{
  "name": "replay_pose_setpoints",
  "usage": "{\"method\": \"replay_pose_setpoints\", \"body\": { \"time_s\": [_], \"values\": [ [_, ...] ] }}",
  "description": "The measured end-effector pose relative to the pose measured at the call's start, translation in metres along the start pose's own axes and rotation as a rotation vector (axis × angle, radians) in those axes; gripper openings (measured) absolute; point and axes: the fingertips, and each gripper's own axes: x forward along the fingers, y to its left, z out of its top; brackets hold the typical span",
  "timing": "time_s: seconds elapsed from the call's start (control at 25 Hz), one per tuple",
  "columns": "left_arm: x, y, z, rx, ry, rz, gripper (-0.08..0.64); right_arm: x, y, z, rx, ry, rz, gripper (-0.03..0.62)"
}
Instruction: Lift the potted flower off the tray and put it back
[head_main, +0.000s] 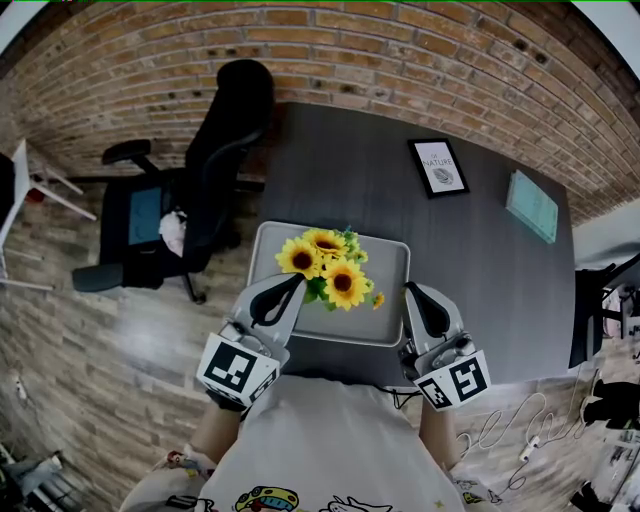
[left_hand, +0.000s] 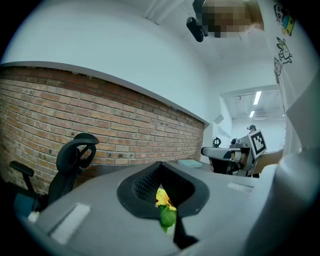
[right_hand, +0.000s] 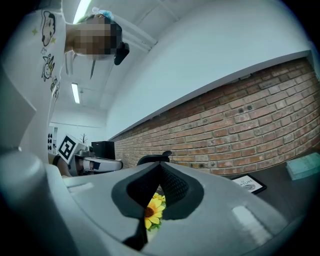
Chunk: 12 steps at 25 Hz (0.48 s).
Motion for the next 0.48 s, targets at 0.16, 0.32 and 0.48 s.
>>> {"method": "replay_pose_setpoints", "body": {
  "time_s": [0.16,0.32,0.48],
  "values": [
    [-0.0001,0.0004,-0.0009,0.0,0.004,0.0,0.0,0.0014,0.0017,-0.0009,0.005,0.007,0.005,0.0],
    [-0.0006,0.0019,-0.0014,0.0,0.002,0.002,0.0,0.0022,0.0016,-0.0018,0.01,0.01,0.005,0.0],
    [-0.0007,0.0032,-0.0023,0.0,0.005,0.009,0.0,0.0022,0.0003,-0.0016,0.021,0.011,0.006,0.0]
  ]
}}
